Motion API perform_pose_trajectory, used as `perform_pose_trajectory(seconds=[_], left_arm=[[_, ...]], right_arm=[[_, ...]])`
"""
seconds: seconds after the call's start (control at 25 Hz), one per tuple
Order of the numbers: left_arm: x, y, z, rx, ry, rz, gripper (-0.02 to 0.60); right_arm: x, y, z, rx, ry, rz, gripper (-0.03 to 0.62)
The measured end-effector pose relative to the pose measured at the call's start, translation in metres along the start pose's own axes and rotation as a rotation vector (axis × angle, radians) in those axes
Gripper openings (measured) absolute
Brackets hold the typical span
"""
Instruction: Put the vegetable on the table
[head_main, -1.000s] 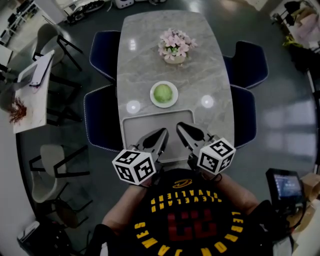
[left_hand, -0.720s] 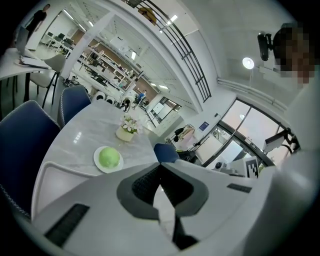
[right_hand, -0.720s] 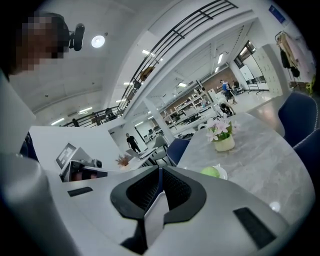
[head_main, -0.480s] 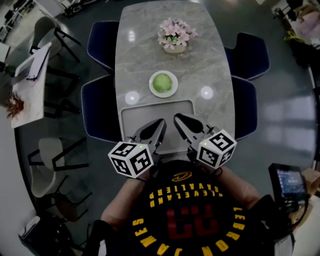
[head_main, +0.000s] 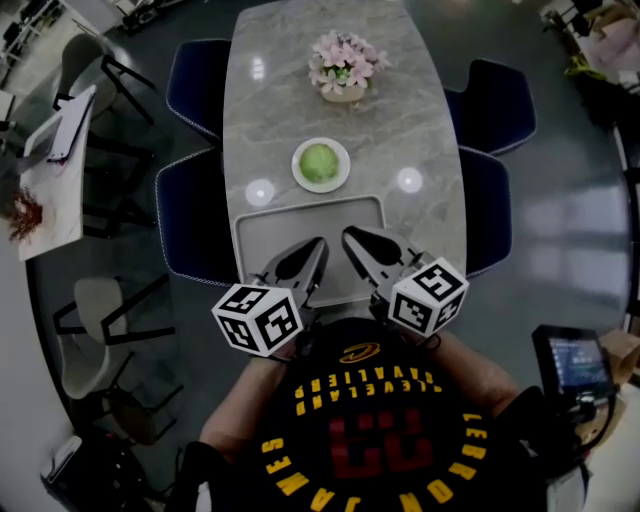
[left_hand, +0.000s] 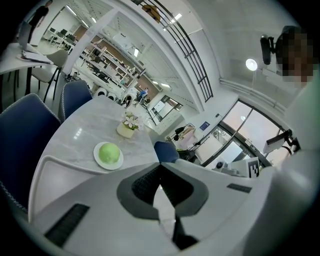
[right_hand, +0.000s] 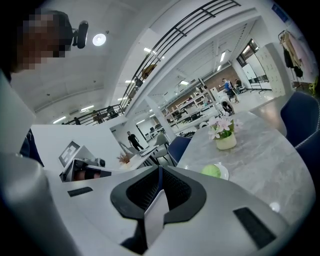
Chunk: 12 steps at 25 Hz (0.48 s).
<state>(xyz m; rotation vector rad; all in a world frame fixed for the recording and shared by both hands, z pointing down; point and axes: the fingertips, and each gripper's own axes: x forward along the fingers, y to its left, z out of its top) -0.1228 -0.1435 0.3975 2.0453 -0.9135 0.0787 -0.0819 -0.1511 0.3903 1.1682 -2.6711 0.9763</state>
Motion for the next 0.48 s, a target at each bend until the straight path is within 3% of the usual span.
perform_pose_trajectory(seconds=[0.48], left_arm=[[0.003,0.000,0.000,-0.025,-0.001,0.032,0.000]], right_arm=[[0.002,0.001,0.003,-0.025,0.026,0.024,0.029]])
